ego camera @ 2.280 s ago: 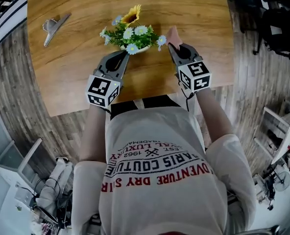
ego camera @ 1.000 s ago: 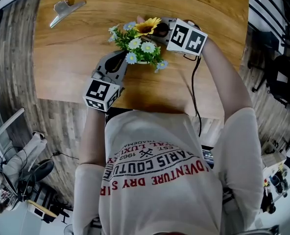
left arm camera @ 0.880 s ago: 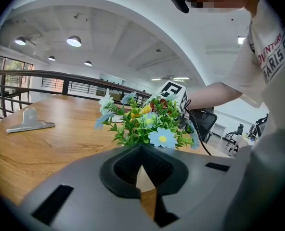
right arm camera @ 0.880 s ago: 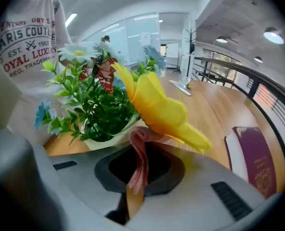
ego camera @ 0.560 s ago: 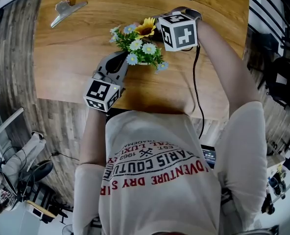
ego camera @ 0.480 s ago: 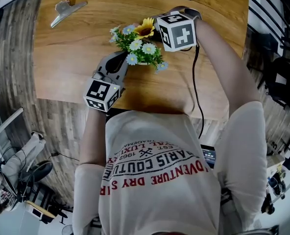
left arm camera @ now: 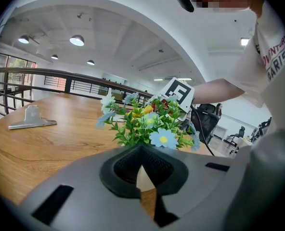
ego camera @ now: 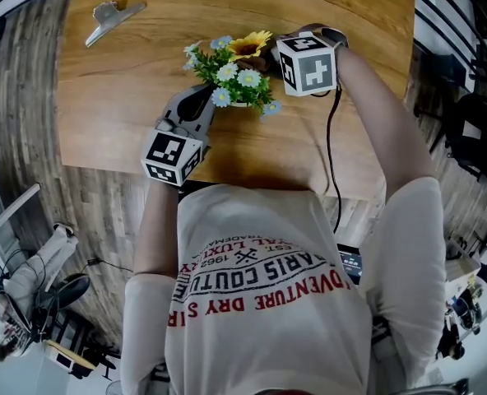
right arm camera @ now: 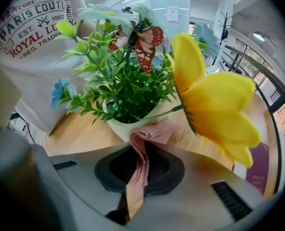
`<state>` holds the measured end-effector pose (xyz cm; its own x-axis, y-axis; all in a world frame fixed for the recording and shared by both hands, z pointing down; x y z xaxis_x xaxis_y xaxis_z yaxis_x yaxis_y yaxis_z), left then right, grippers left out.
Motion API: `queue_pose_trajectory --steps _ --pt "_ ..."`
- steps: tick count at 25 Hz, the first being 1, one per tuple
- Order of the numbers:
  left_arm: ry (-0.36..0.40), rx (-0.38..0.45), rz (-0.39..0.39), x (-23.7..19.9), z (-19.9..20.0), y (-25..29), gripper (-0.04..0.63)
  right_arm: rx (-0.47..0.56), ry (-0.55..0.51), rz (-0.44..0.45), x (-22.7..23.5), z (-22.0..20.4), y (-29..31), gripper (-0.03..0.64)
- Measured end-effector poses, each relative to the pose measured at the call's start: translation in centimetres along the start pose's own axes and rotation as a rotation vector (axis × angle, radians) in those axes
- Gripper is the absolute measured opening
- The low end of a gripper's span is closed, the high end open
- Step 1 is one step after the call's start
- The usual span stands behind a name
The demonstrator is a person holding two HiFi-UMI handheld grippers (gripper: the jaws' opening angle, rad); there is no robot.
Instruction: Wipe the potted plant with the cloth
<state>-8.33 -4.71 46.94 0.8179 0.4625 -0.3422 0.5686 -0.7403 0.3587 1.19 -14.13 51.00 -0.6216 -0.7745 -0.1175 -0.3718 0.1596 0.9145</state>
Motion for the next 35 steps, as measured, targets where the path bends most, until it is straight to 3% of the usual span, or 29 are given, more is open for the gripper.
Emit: queue_pose_trajectory --steps 7,11,22,30,35 --pt "0.002 0.007 0.01 0.0 -0.1 -0.1 0.015 0.027 0.093 -0.012 -3.1 -0.9 0.0 0.037" --pt "0.008 0.01 0.012 0.1 -0.1 -0.1 0.015 0.04 0.198 -0.077 -4.1 -1.5 -0.5 0.037" --pt "0.112 0.075 0.074 1.1 4.2 -3.9 0.015 0.076 0.625 -0.61 -1.8 -3.0 -7.5 0.037" --pt "0.177 0.172 0.08 1.5 8.0 -7.5 0.015 0.205 0.822 -0.905 -1.3 0.5 -13.5 0.037" --pt "0.206 0.175 0.027 -0.1 8.8 -9.2 0.015 0.286 0.854 -0.985 0.3 5.3 -15.4 0.037"
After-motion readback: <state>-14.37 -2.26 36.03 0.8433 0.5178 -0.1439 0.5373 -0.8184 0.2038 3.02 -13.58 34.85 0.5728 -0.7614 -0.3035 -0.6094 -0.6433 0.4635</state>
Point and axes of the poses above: the fingertips, and each gripper's own axes: y forward along the fingers, x to its right, z out of its top, the point moved 4 cm from there along -y, backward along the fingers, and after that the axes turned 12 degrees about -z, right-handed, at the moved point
